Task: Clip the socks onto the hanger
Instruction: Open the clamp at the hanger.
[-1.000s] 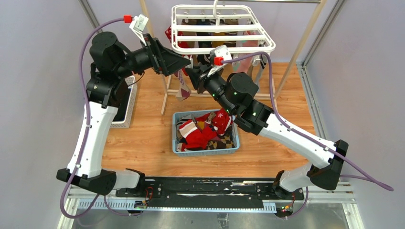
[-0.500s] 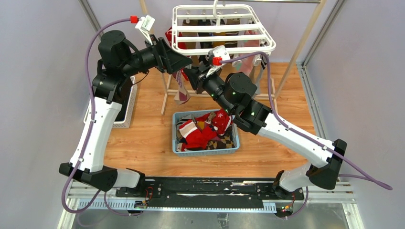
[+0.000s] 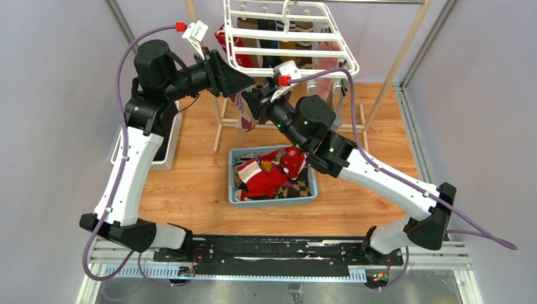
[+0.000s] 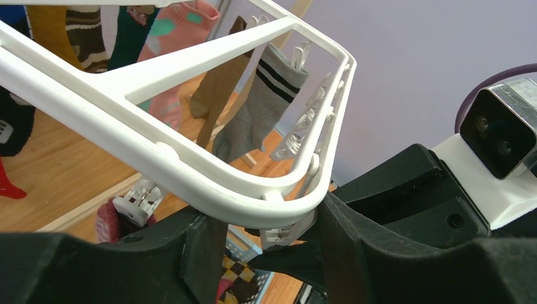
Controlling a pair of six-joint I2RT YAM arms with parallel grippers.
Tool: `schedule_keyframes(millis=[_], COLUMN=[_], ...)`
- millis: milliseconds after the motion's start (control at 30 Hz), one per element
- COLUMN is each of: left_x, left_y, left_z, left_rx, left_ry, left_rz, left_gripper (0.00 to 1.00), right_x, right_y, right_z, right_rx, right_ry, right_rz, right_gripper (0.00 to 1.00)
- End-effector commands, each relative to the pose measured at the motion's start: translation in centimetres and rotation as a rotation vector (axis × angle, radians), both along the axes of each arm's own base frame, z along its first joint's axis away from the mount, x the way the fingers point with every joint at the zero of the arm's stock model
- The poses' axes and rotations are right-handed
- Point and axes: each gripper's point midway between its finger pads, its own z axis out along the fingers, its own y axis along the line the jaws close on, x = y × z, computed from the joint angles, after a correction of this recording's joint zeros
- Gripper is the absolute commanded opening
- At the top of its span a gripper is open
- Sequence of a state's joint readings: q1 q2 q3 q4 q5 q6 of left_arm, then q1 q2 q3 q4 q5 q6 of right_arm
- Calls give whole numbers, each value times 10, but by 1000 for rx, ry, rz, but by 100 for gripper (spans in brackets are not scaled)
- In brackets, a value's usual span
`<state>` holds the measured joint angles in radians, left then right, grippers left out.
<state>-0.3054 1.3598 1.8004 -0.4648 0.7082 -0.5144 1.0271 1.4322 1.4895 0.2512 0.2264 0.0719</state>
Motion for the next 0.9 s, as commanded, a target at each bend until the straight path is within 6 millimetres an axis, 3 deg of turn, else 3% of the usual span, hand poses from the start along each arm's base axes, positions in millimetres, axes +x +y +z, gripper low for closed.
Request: schedule_keyframes(millis=[0, 100, 200, 567, 667, 767, 867], left_x=[2, -2, -3, -2, -2, 0, 0], left_y=[0, 1, 3, 11, 12, 14, 15], left_z=[2, 2, 2, -4, -1, 1, 1], left_rx=[10, 18, 29, 76, 76, 78, 77], left_ry=[-25, -33, -48, -88, -96, -101, -95], left_rz=[18, 18, 23, 69, 77, 92, 100], left_gripper=[55, 68, 70, 46, 36, 27, 23], right_x=[-4, -3, -4, -7, -8, -9, -12], right_y=[11, 13, 14, 18, 19, 16, 10], right_z=[-1, -2, -2, -2, -3, -2, 0], right_rx=[-2, -10, -10, -26, -29, -30, -34], right_ry=[15, 18, 19, 21, 23, 23, 15], right_rz=[52, 56, 59, 72, 76, 77, 72], right_gripper=[0, 0, 0, 0, 9, 25, 42])
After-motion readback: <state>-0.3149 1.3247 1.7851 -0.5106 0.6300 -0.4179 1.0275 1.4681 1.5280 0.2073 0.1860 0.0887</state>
